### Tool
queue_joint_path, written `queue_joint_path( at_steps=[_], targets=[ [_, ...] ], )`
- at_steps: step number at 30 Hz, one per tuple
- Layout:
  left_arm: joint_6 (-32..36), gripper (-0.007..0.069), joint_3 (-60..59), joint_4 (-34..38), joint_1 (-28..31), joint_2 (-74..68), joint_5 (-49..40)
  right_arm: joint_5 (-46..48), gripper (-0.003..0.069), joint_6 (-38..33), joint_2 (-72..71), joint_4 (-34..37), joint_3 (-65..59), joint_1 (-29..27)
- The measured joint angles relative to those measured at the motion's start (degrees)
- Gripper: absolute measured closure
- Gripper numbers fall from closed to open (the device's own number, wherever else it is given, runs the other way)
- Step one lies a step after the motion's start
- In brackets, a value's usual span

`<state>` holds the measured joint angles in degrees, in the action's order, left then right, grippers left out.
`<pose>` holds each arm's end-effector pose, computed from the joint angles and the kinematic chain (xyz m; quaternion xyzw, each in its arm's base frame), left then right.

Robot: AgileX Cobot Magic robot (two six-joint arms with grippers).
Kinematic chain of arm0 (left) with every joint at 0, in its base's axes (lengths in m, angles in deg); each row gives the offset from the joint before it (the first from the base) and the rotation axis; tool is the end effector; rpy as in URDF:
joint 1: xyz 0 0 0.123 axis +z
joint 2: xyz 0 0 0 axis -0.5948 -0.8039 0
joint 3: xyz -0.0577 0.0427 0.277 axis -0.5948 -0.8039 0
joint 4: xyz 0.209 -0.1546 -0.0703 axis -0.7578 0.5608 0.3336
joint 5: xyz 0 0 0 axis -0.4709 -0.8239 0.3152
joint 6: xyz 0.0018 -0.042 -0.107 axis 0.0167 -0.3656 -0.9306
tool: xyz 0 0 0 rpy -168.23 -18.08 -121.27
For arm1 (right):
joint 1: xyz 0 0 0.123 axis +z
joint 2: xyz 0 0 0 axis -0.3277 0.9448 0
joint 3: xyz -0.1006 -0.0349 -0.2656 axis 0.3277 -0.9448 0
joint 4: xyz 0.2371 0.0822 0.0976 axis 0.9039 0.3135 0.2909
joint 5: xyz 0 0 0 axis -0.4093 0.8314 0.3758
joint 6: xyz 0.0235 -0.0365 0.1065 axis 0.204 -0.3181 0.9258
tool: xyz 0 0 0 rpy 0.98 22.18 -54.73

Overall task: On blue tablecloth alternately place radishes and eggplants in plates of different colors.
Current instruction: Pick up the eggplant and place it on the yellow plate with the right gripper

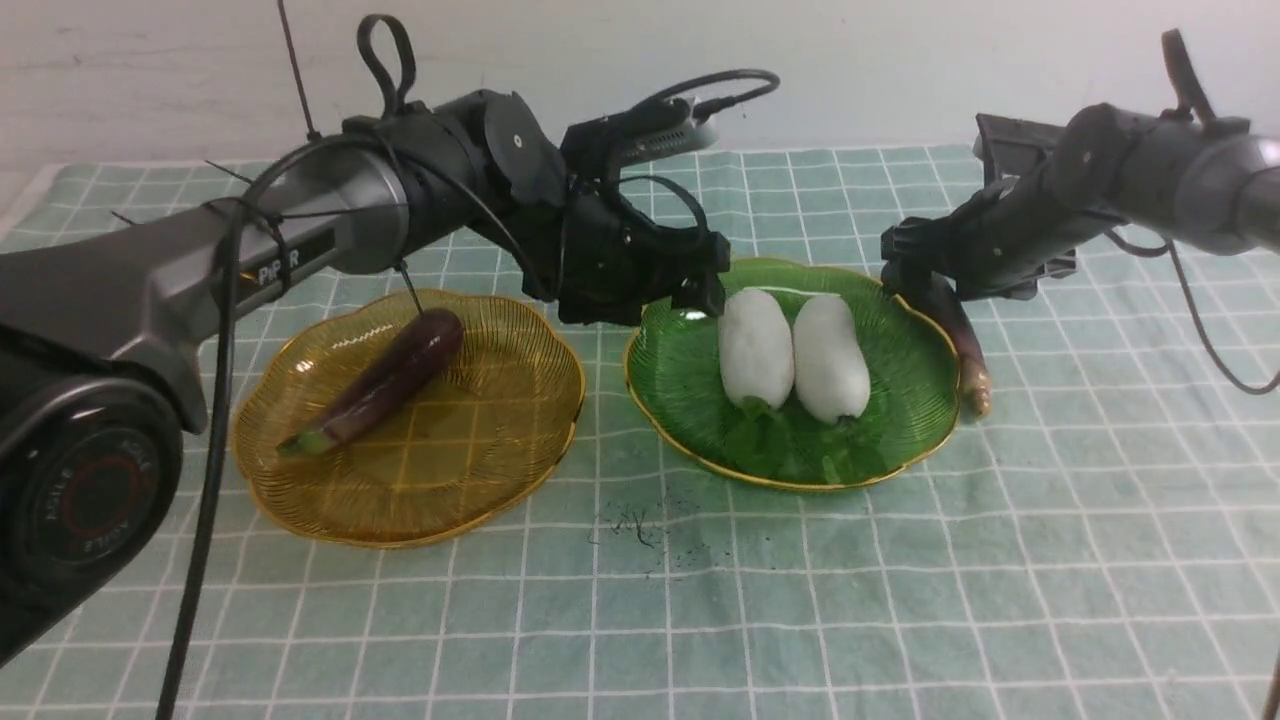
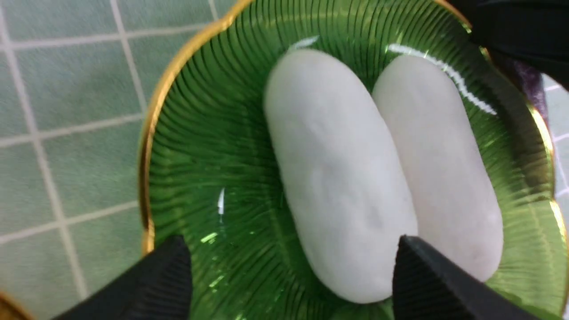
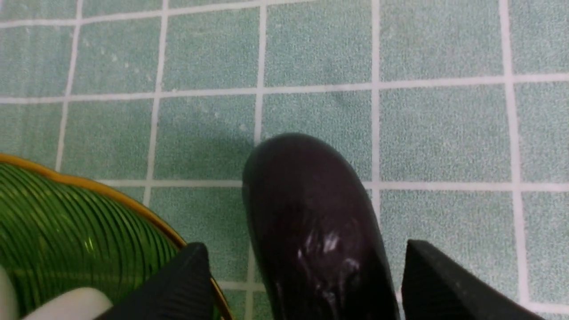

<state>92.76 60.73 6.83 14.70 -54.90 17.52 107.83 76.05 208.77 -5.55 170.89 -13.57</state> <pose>0.4705 -0.2240 0.2117 0.0925 0.9297 -0.2377 0.2656 0.5340 0.0738 0.1315 -0.0025 0.9578 0.1233 0.2597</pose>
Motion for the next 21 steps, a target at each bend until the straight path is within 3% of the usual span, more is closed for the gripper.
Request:
queue_joint_path(
  at_steps=[7,11,12,15,21],
  targets=[
    [0.02,0.0156,1.51,-5.74,0.98,4.67,-5.99,-1.64,0.0143,0.0,0.0,-0.75,0.0,0.0],
    [0.02,0.0249,1.51,-8.67,0.98,7.25,-8.84,-3.74,0.0143,0.24,0.0,-1.02,0.0,0.0],
    [0.02,0.0312,1.51,-10.21,0.98,8.66,-9.63,-4.45,0.0143,0.66,0.0,-1.12,0.0,0.0],
    [0.02,0.0403,1.51,-12.36,1.02,10.42,-11.13,-5.28,0.0143,0.85,0.0,-0.79,0.0,0.0],
    [0.02,0.0529,1.67,-16.37,1.02,12.06,-16.13,-5.92,0.0143,0.68,0.0,0.74,0.0,0.0]
  ],
)
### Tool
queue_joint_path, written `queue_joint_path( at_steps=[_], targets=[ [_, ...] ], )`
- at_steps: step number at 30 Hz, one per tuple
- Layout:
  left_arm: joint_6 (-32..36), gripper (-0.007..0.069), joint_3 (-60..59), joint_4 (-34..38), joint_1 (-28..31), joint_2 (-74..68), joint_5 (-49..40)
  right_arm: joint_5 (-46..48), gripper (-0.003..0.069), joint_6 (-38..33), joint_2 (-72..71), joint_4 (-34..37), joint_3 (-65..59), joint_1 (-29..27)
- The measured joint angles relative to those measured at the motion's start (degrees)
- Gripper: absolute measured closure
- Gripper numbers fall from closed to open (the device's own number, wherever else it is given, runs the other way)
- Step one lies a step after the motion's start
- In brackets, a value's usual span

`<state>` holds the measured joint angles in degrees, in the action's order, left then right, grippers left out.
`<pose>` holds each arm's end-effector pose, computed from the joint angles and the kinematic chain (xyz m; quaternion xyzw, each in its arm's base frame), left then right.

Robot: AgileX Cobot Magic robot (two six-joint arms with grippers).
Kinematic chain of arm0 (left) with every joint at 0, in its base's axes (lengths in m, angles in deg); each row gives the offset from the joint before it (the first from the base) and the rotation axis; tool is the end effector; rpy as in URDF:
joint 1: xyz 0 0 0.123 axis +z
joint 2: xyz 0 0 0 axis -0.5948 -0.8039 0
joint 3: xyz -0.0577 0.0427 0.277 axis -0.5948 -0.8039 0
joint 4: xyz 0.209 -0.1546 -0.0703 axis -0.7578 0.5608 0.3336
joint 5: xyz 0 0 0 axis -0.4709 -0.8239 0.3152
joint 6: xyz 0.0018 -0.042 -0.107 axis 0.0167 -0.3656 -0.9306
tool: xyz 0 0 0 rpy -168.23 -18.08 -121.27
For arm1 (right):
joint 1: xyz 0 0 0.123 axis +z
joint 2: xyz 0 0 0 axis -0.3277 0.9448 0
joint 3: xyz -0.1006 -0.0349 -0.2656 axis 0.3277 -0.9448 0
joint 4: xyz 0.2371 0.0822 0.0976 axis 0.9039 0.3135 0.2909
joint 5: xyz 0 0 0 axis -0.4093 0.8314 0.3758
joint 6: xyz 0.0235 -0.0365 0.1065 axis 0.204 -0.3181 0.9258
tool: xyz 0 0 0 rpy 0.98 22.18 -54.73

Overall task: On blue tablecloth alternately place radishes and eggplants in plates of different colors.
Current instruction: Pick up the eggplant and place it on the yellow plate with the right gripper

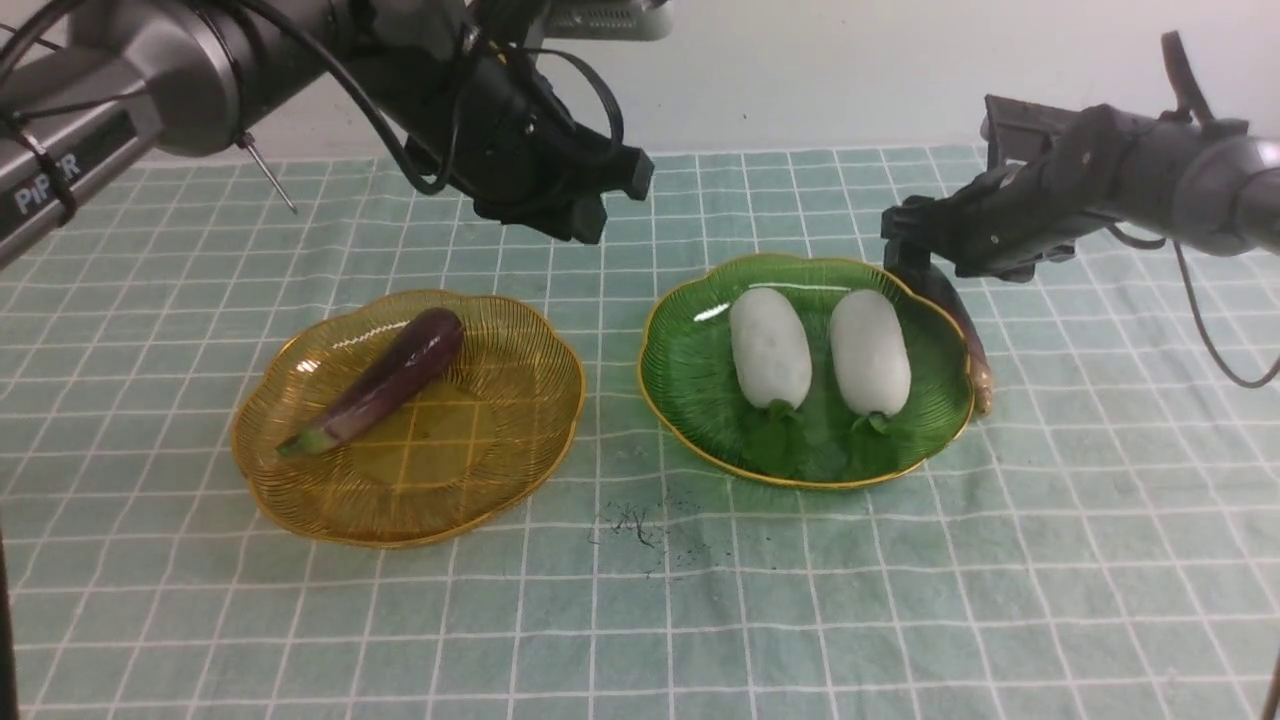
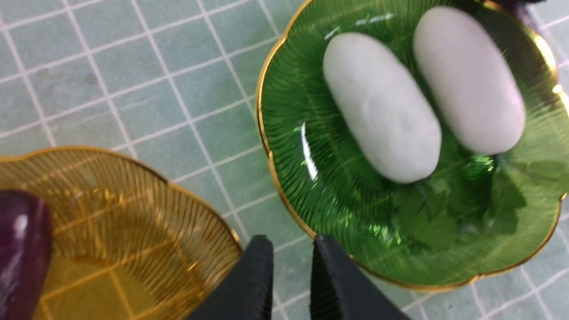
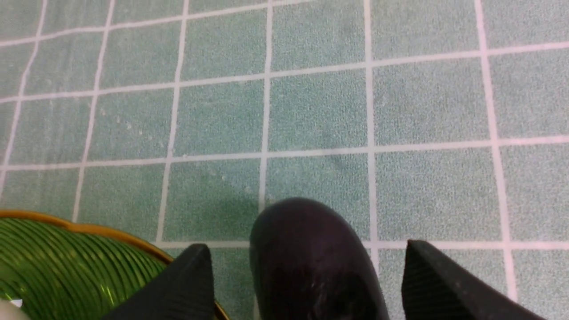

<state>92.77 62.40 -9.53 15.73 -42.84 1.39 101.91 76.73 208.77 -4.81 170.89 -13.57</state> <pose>0.4310 -0.1813 0.3011 0.1823 0.9371 -0.1237 0.2708 0.5440 0.0726 0.1378 0.0148 0.9431 0.1252 0.3076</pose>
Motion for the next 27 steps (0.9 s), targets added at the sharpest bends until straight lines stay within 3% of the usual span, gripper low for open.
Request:
queue_joint_path(
  at_steps=[18,22,24,27],
  targets=[
    [0.0,0.0557,0.02,-4.61,0.0,0.0,-8.78,-4.04,0.0152,-0.05,3.24,-0.97,0.0,-0.59],
    [-0.06,0.0557,0.02,-4.74,0.0,0.0,-9.39,-3.22,0.0202,-0.44,3.24,-1.14,0.0,-0.59],
    [-0.06,0.0557,0.02,-4.74,0.0,0.0,-10.07,-2.11,0.0302,-0.23,3.24,-1.2,0.0,-0.87],
    [-0.67,0.0557,0.02,-4.98,0.0,0.21,-11.59,-0.14,0.0298,-0.04,2.67,-1.89,0.0,-1.93]
  ],
)
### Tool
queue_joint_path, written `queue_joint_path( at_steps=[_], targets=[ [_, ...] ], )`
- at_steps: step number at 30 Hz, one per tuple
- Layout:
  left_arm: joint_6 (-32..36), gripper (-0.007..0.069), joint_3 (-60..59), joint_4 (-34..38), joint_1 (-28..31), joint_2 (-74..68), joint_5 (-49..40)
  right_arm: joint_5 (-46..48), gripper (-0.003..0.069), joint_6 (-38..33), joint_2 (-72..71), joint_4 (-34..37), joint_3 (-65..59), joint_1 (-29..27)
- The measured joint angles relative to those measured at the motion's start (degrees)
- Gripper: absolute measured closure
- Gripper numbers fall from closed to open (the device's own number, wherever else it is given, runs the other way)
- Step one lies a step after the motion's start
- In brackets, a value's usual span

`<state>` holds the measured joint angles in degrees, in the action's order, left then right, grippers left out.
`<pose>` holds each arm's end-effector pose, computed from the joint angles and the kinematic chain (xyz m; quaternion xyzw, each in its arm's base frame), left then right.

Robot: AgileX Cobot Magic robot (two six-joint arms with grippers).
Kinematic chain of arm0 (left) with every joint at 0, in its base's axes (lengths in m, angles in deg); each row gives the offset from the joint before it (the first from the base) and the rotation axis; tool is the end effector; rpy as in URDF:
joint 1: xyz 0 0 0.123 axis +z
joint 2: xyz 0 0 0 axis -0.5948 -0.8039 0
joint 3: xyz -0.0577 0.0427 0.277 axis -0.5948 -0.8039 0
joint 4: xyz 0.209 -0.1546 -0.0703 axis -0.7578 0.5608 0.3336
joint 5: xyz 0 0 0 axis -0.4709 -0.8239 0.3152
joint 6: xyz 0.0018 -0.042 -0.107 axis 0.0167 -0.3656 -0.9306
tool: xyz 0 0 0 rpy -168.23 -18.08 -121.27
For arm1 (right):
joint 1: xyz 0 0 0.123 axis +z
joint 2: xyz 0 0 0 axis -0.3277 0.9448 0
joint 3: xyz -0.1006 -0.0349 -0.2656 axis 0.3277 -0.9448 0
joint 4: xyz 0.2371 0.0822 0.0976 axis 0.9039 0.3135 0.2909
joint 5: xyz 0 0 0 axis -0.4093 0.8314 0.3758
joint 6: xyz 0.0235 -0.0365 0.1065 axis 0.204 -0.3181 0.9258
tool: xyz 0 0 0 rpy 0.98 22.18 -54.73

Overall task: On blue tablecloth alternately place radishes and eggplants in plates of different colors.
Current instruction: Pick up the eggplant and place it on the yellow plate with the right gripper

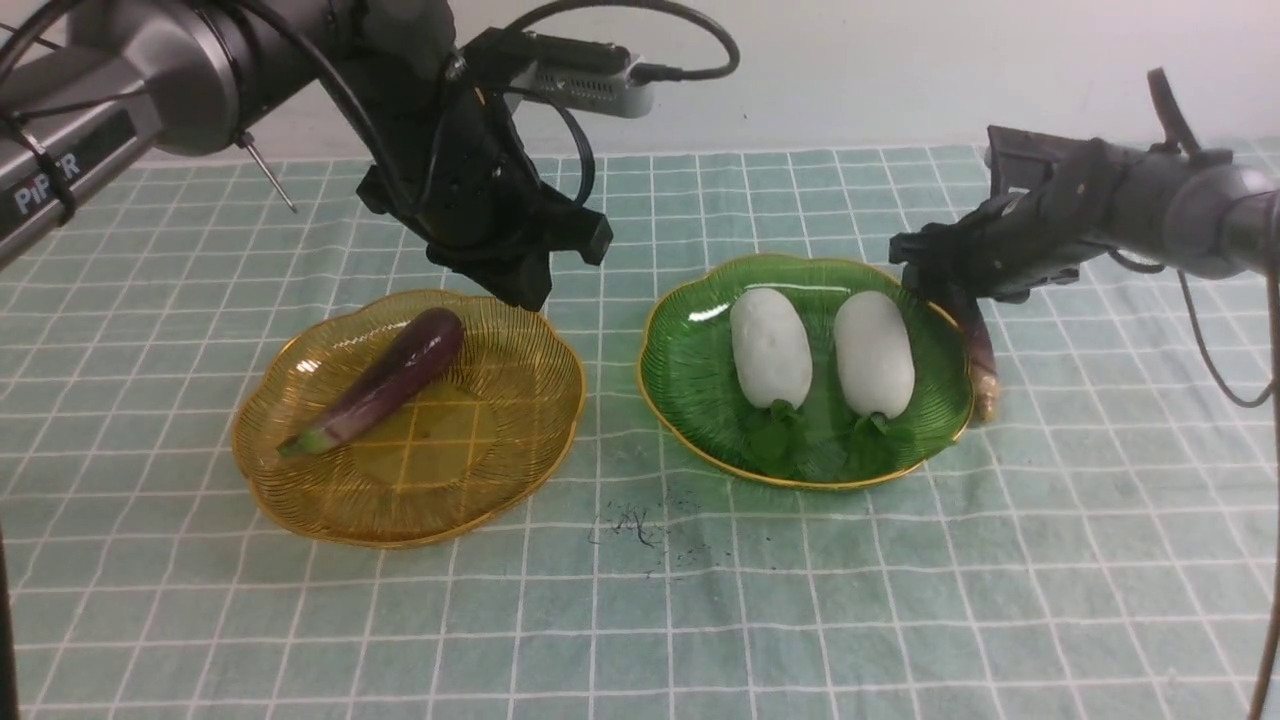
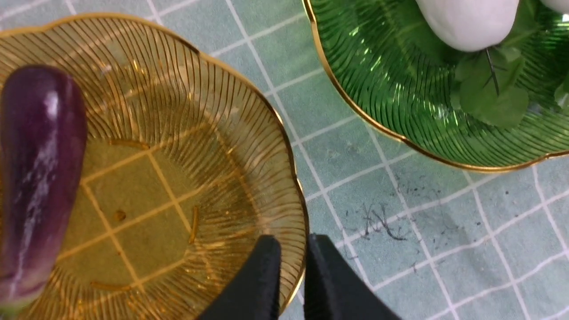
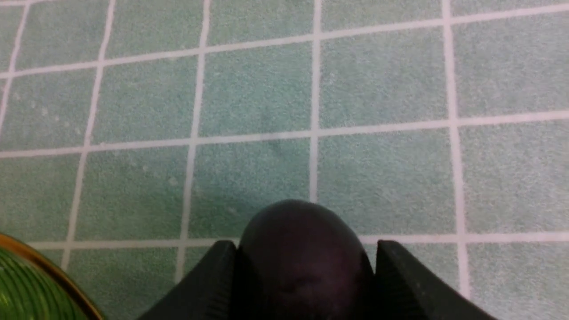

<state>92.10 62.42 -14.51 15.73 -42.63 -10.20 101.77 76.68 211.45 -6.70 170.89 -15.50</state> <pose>0.4138 -0.1669 0.2910 0.1988 0.9604 -0.0710 0.1819 0.5463 0.0522 0.1118 0.0220 0.9512 0.1052 0.2894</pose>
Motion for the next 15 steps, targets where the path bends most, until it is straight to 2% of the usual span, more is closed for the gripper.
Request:
queue_joint_path(
  at_steps=[6,8,11,15],
  targets=[
    [-3.01,0.0557,0.0,-3.68,0.0,2.41,-2.11,5.72,0.0298,0.05,-5.02,-2.22,-0.24,-4.45],
    [-4.16,0.0557,0.0,-6.29,0.0,5.47,-2.4,9.58,0.0298,0.67,-11.63,-1.6,-0.3,-7.56],
    [-5.1,0.0557,-0.51,-7.75,0.0,9.84,-2.4,14.08,0.0298,0.21,-18.91,2.03,-0.3,-8.62],
    [-6.89,0.0557,-4.32,-8.95,0.0,16.86,-2.47,19.91,0.0298,-4.87,-25.5,11.32,0.02,-5.37]
  ],
)
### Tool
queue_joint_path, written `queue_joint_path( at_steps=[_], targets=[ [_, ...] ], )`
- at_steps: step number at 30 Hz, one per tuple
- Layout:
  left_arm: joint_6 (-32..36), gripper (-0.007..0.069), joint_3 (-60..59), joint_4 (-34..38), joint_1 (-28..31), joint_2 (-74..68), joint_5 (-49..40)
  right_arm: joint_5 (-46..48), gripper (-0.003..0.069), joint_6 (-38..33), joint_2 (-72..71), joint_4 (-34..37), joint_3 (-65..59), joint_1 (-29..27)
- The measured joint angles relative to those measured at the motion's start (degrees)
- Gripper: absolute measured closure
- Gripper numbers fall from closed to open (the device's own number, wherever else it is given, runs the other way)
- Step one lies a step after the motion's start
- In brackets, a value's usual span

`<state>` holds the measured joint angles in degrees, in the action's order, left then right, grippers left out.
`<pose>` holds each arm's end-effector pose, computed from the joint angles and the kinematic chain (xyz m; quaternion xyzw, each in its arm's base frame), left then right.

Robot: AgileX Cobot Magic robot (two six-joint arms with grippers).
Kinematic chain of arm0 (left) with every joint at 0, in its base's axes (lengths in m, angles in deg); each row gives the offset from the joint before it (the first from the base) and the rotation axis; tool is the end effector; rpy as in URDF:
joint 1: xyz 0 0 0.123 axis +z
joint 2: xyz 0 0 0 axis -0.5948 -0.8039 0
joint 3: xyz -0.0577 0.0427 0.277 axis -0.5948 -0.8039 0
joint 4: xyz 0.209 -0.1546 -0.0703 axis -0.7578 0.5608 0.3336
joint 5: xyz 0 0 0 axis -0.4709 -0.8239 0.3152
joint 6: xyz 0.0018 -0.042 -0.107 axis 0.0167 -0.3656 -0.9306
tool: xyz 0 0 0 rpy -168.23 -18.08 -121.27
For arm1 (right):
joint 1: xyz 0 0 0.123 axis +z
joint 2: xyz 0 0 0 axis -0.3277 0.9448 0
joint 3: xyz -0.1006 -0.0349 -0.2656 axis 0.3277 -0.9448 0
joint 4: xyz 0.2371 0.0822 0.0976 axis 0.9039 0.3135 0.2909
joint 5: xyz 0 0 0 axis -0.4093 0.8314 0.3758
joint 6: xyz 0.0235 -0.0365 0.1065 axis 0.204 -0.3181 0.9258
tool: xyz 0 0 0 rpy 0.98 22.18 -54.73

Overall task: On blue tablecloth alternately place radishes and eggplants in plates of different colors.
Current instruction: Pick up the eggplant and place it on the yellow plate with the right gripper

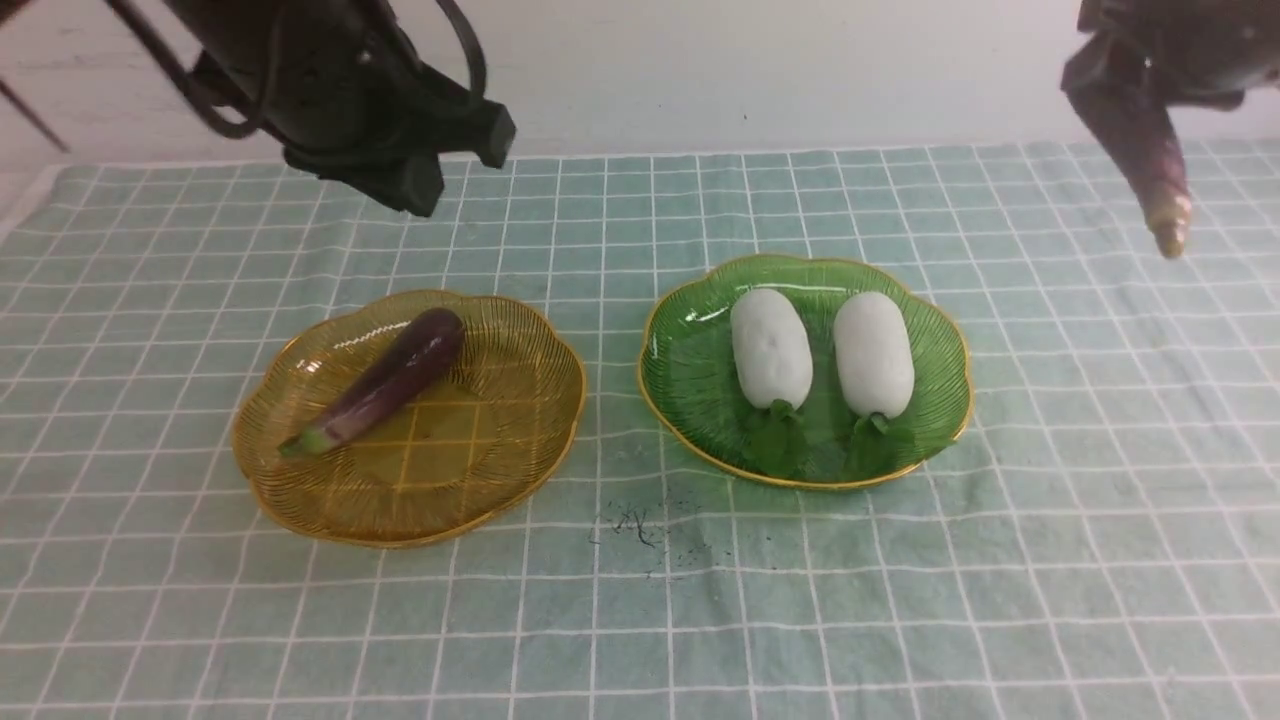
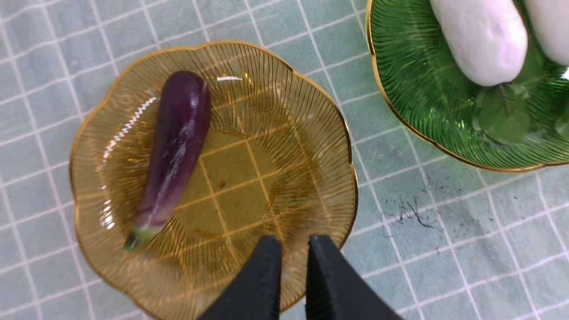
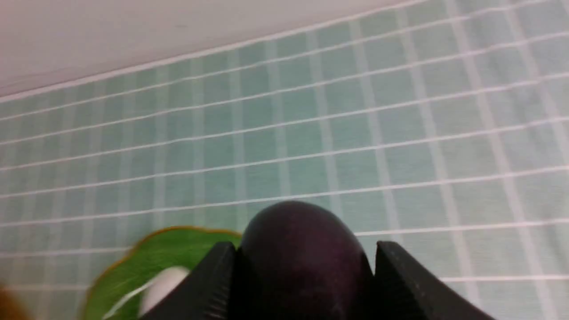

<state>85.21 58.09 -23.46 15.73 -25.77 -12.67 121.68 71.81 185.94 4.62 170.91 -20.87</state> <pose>0.3522 -0.1256 0.3860 0.1476 0.9492 -0.0241 0.2769 0.4748 0.0280 0.3270 0.0091 0.9167 0.1941 0.3491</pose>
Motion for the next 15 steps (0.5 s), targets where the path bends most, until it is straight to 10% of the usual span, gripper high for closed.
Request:
queue_joint_path(
  at_steps=[15],
  targets=[
    [-9.16,0.0557,-32.33,-3.11,0.0,32.04,6.72,-14.12,0.0298,-6.69,12.93,21.56,0.0,32.37]
  ],
)
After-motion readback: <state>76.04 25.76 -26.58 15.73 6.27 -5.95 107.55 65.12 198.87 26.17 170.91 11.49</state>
